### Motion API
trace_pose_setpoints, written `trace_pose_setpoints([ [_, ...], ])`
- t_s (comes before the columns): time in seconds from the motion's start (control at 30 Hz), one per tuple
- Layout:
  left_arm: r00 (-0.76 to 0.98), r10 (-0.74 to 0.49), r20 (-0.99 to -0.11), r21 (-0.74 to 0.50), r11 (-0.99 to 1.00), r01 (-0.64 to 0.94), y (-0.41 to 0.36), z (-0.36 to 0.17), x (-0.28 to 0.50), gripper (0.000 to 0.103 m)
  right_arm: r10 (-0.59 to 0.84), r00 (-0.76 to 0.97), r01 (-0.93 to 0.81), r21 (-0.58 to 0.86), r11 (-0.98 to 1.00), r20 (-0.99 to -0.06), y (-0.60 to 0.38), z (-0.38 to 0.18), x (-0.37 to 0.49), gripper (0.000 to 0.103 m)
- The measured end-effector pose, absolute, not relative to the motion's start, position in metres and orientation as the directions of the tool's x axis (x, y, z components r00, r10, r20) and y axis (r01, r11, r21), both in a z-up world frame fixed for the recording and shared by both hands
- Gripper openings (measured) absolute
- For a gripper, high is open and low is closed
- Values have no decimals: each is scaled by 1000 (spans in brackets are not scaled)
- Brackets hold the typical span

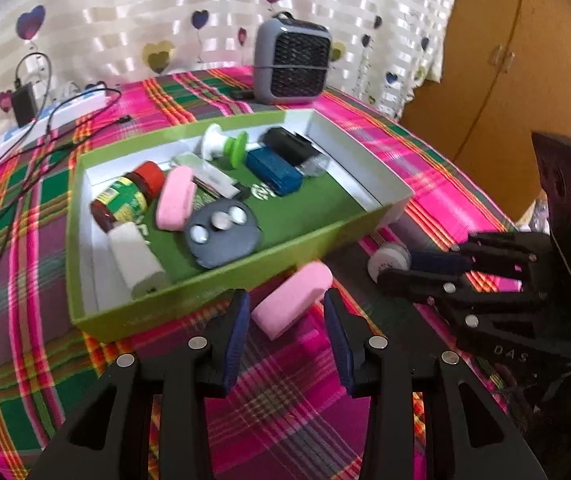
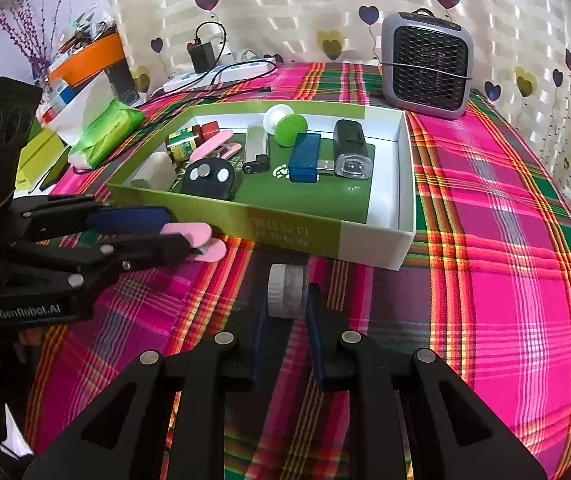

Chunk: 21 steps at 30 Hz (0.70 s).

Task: Organize rigid objects
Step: 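Carry the pink block with the left tool while the right tool carries the white cap into the box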

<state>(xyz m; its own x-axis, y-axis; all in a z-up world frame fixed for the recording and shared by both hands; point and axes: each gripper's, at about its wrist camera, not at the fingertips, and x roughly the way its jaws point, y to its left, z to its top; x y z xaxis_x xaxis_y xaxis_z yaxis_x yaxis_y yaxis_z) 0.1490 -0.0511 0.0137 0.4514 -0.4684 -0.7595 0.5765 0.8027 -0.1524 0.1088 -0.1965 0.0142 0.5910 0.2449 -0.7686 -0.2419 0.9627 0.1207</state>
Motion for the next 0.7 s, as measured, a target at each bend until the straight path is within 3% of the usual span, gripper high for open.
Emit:
trace_pose_setpoints([
  [0.27, 417, -487, -768, -136, 759, 637, -66, 15, 137, 37, 246, 592, -238, 125, 963, -768, -202, 14, 108, 20],
  [0.7, 444, -425, -789, -107, 807, 581, -79, 8, 150, 37, 225, 599, -232, 103, 967, -768, -210, 14, 108, 20],
])
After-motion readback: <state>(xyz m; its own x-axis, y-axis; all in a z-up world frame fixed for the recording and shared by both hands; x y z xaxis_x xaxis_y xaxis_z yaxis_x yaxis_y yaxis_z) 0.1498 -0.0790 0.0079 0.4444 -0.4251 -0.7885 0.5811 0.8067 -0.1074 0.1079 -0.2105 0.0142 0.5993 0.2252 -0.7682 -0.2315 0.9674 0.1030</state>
